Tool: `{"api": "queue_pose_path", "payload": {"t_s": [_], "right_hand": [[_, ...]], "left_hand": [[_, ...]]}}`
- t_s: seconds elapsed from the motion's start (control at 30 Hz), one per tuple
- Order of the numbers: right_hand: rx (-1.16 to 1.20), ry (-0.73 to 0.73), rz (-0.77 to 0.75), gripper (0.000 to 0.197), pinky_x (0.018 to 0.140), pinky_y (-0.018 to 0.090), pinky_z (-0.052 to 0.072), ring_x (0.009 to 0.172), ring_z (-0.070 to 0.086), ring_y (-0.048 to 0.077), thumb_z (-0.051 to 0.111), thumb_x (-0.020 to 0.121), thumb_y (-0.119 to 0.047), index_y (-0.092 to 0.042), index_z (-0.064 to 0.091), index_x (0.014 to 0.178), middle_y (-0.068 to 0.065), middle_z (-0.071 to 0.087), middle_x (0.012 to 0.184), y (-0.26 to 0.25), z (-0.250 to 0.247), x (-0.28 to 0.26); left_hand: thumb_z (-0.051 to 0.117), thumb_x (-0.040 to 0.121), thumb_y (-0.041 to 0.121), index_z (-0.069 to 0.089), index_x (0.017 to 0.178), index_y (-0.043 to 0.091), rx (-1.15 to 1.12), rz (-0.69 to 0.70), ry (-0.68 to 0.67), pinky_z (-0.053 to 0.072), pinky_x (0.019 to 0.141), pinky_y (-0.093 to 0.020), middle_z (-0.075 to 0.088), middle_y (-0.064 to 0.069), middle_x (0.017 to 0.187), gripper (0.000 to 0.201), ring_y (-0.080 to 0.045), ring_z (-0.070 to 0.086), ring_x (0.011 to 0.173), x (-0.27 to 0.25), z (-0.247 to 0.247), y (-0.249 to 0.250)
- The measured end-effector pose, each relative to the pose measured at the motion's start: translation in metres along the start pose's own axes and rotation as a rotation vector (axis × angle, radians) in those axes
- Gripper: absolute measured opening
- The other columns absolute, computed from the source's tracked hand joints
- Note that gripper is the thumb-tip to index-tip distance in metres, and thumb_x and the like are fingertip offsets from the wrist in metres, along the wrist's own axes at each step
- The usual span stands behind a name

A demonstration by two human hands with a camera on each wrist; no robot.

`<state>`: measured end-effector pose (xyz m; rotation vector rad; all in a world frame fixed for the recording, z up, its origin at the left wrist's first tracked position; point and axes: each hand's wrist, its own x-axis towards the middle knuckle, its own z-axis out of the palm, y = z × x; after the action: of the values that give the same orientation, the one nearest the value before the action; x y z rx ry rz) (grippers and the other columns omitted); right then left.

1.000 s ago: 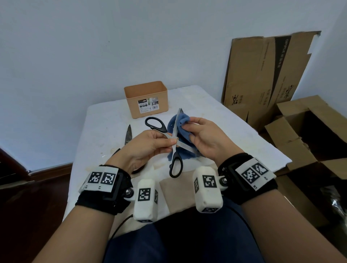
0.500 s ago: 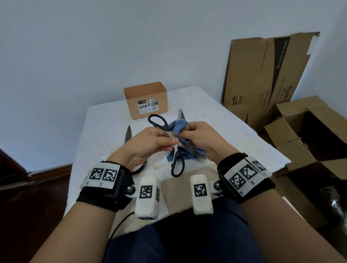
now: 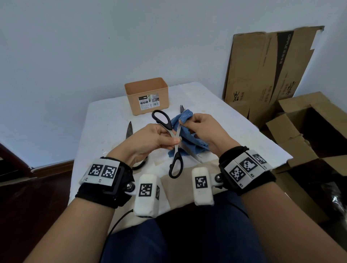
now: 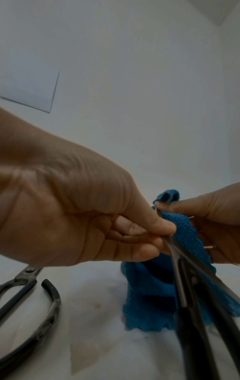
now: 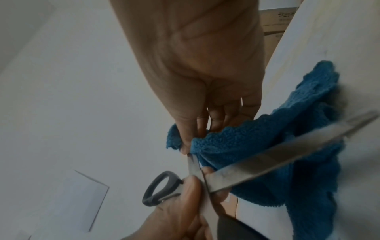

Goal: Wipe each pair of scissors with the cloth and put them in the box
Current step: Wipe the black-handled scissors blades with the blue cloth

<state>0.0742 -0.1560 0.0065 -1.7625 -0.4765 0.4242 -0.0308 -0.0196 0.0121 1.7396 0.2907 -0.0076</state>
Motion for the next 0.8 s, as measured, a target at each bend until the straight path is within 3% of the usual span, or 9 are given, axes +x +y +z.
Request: {"api": "queue_pose_path", "payload": {"t_s": [0.1,0.27,0.4,0.5,0.63,0.7,0.8], "right_hand": [[0.000,0.014,-0.002,0.035,0.077,0.037,0.048,0.075,0.054,0.021,0.066,0.091,-0.023,-0.015,0.049,0.063,0.013,0.060,0.079,-0.002,0.000,0.000],[0.011,0.001,0.016,0.032,0.083,0.045,0.053,0.075,0.055,0.021,0.067,0.091,-0.028,-0.015,0.051,0.066,0.014,0.062,0.080,-0.002,0.001,-0.001],[0.000,0.034,0.005,0.034,0.061,0.026,0.041,0.063,0.046,0.014,0.066,0.091,-0.032,-0.015,0.050,0.066,0.003,0.053,0.066,-0.004,-0.002,-0.001],[-0.004,0.061,0.001,0.036,0.057,0.025,0.038,0.058,0.041,0.013,0.066,0.091,-0.031,-0.016,0.048,0.064,-0.001,0.048,0.060,-0.005,-0.003,0.002],[-0.015,0.077,-0.006,0.036,0.061,0.026,0.039,0.059,0.043,0.011,0.066,0.091,-0.031,-0.015,0.048,0.064,-0.001,0.049,0.060,-0.004,-0.003,0.002],[-0.015,0.078,0.001,0.037,0.060,0.025,0.038,0.058,0.043,0.011,0.066,0.091,-0.032,-0.015,0.048,0.064,-0.001,0.049,0.060,-0.002,-0.002,0.001],[-0.003,0.099,0.033,0.037,0.061,0.026,0.039,0.062,0.045,0.014,0.063,0.093,-0.034,-0.011,0.052,0.066,0.002,0.050,0.062,-0.001,-0.004,0.002]], "left_hand": [[0.071,0.086,0.003,0.068,0.101,-0.010,0.007,-0.005,-0.007,0.053,0.081,-0.025,0.067,0.007,0.059,0.021,-0.004,0.065,0.065,-0.002,0.000,-0.001],[0.070,0.086,0.002,0.071,0.086,0.002,0.006,-0.016,-0.025,0.052,0.084,-0.027,0.065,0.007,0.056,0.002,-0.006,0.063,0.063,-0.004,0.000,-0.002],[0.067,0.089,0.000,0.073,0.051,0.019,0.030,-0.020,-0.054,0.051,0.086,-0.028,0.063,0.008,0.051,0.042,-0.016,0.063,0.081,-0.006,0.002,-0.002],[0.069,0.087,0.001,0.075,0.062,0.016,-0.016,-0.017,-0.058,0.053,0.080,-0.025,0.067,0.005,0.057,0.030,-0.012,0.064,0.074,-0.007,0.003,-0.004],[0.068,0.088,0.001,0.071,0.081,0.005,-0.040,-0.012,-0.052,0.055,0.075,-0.020,0.068,0.004,0.060,0.008,-0.008,0.064,0.067,-0.006,0.003,-0.008],[0.069,0.087,0.002,0.073,0.080,0.007,-0.046,-0.018,-0.060,0.055,0.074,-0.020,0.069,0.003,0.063,0.009,-0.011,0.064,0.071,-0.006,0.003,-0.009],[0.069,0.087,0.003,0.076,0.065,0.014,-0.067,-0.023,-0.069,0.054,0.073,-0.018,0.071,-0.001,0.071,0.025,-0.013,0.064,0.079,-0.007,-0.001,-0.013]]}}
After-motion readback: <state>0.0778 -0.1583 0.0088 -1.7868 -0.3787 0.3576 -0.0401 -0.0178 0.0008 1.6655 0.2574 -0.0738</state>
